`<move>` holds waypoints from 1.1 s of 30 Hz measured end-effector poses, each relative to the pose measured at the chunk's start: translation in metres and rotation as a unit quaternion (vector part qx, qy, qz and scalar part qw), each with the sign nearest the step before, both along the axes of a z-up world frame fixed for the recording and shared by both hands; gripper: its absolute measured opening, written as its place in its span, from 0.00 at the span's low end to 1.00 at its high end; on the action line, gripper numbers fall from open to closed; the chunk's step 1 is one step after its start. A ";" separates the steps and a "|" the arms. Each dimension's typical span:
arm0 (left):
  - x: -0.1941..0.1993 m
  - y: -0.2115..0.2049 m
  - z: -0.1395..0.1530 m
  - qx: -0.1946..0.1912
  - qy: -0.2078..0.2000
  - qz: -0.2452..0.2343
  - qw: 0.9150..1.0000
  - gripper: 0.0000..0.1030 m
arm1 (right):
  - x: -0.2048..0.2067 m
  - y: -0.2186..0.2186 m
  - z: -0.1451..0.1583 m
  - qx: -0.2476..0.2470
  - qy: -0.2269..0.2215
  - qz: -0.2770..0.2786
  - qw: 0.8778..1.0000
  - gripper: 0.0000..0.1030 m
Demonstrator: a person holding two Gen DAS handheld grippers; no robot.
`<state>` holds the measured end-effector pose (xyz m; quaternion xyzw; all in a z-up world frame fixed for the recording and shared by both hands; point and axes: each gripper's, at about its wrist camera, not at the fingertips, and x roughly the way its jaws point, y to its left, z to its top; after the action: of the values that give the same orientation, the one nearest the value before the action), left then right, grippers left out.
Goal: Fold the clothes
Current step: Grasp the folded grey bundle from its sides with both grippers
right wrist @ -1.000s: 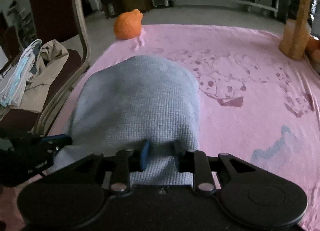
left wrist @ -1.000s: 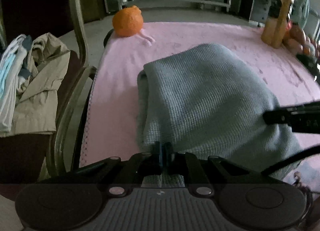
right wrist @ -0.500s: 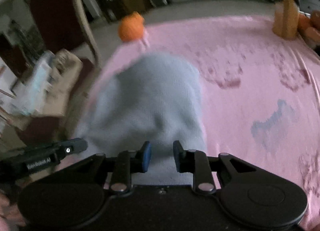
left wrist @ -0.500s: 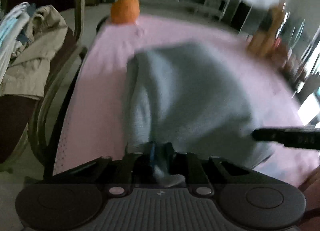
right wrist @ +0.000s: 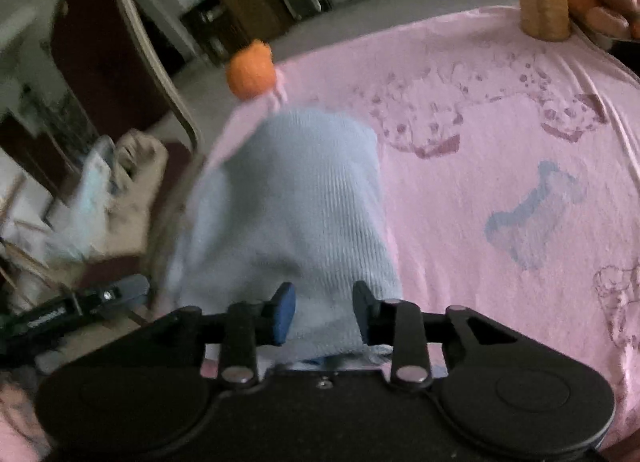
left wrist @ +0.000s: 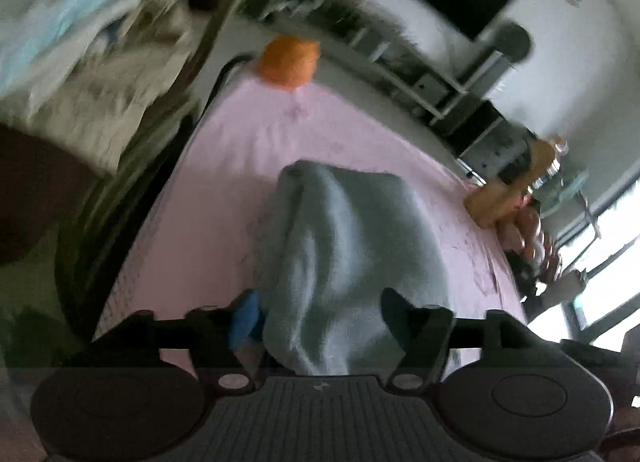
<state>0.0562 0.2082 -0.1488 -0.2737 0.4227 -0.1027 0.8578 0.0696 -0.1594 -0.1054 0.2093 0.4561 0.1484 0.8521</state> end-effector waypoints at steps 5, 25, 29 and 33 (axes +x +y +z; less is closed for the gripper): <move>0.015 0.010 -0.027 -0.047 0.072 0.030 0.996 0.76 | 0.005 -0.023 -0.005 0.072 0.001 -0.027 0.997 0.61; 0.046 -0.006 -0.062 -0.046 0.120 -0.036 0.991 0.83 | 0.071 -0.049 -0.102 0.226 0.115 -0.040 0.966 0.74; 0.049 0.009 -0.067 -0.116 0.126 0.004 0.985 0.83 | 0.076 -0.048 -0.116 0.283 0.135 -0.025 0.949 0.72; 0.042 0.020 -0.072 -0.149 0.123 0.031 0.981 0.80 | 0.077 -0.048 -0.122 0.312 0.144 -0.027 0.939 0.69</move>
<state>0.0984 0.2278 -0.2209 -0.4218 0.4958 -0.1031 0.7521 0.1462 -0.2078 -0.2271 0.4960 0.4987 0.2285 0.6731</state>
